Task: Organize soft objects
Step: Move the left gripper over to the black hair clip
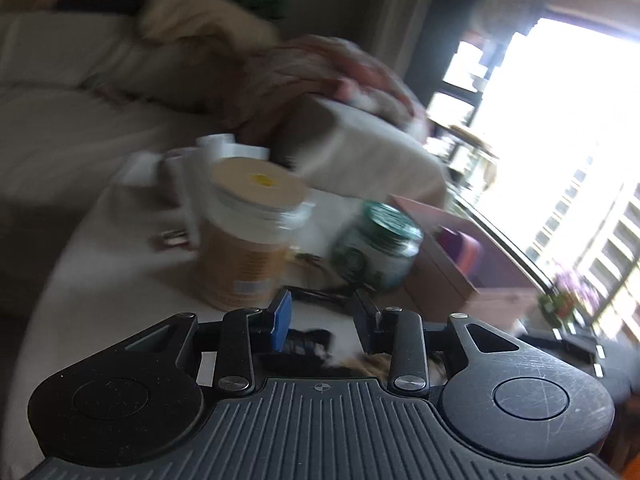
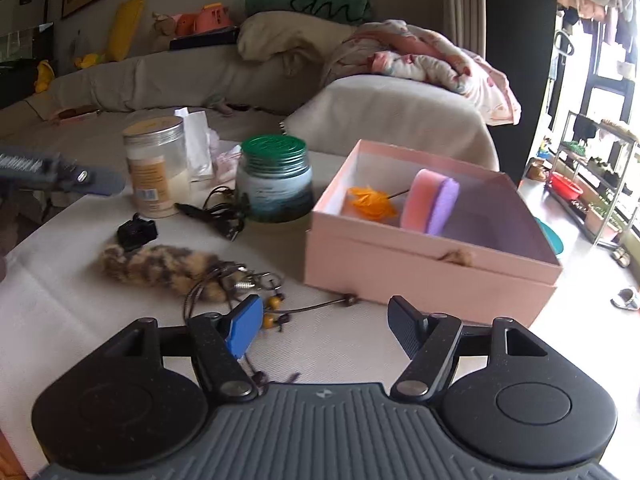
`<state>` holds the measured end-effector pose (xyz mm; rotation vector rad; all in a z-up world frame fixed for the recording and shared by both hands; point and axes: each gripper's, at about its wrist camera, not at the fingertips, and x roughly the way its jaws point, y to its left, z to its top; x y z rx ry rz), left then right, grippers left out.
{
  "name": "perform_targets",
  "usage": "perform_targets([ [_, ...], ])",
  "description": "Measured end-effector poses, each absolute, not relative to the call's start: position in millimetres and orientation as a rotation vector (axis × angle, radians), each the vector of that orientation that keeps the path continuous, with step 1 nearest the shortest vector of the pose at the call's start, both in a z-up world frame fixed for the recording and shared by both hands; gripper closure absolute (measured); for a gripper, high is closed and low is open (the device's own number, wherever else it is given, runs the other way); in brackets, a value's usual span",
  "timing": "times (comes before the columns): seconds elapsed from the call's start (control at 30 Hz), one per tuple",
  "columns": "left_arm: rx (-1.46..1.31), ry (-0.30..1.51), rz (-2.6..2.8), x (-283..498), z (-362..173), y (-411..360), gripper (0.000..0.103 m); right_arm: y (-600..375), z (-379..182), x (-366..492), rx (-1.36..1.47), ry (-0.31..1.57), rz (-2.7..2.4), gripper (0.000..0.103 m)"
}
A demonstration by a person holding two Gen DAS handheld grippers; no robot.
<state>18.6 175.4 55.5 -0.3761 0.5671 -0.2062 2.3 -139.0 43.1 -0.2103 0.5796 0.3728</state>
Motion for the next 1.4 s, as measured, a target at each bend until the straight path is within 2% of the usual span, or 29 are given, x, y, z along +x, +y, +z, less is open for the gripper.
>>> perform_targets([
  [0.1, -0.451, 0.608, -0.132, 27.1, 50.3, 191.1, 0.066, -136.9, 40.4, -1.0, -0.212, 0.579, 0.382, 0.032],
  [0.3, -0.420, 0.633, -0.147, 42.4, 45.7, 177.7, 0.066, -133.7, 32.3, -3.7, -0.206, 0.590, 0.380, 0.030],
  [0.47, -0.219, 0.623, -0.349, 44.2, 53.7, 133.4, 0.066, -135.9, 32.3, -10.8, -0.193, 0.601, 0.394, 0.030],
  [0.63, -0.108, 0.740, -0.419, 56.5, 43.5, 106.8, 0.066, -140.4, 37.1, -22.2, -0.194, 0.600, 0.401, 0.030],
  [1.0, -0.330, 0.921, -0.683, 12.1, 28.9, 90.7, 0.066, -151.8, 52.7, -21.4, -0.112, 0.581, 0.397, 0.029],
  [1.13, -0.280, 0.791, -0.614, -0.1, 55.6, 104.4, 0.066, -151.6, 51.2, -22.8, -0.120, 0.583, 0.388, 0.029],
  [1.27, -0.187, 0.607, -0.255, 7.5, 72.4, 129.9, 0.066, -151.5, 51.1, -23.4, -0.115, 0.578, 0.381, 0.029],
  [1.4, -0.178, 0.601, -0.113, 28.5, 61.7, 142.3, 0.066, -144.7, 53.3, -24.0, -0.115, 0.582, 0.406, 0.029],
])
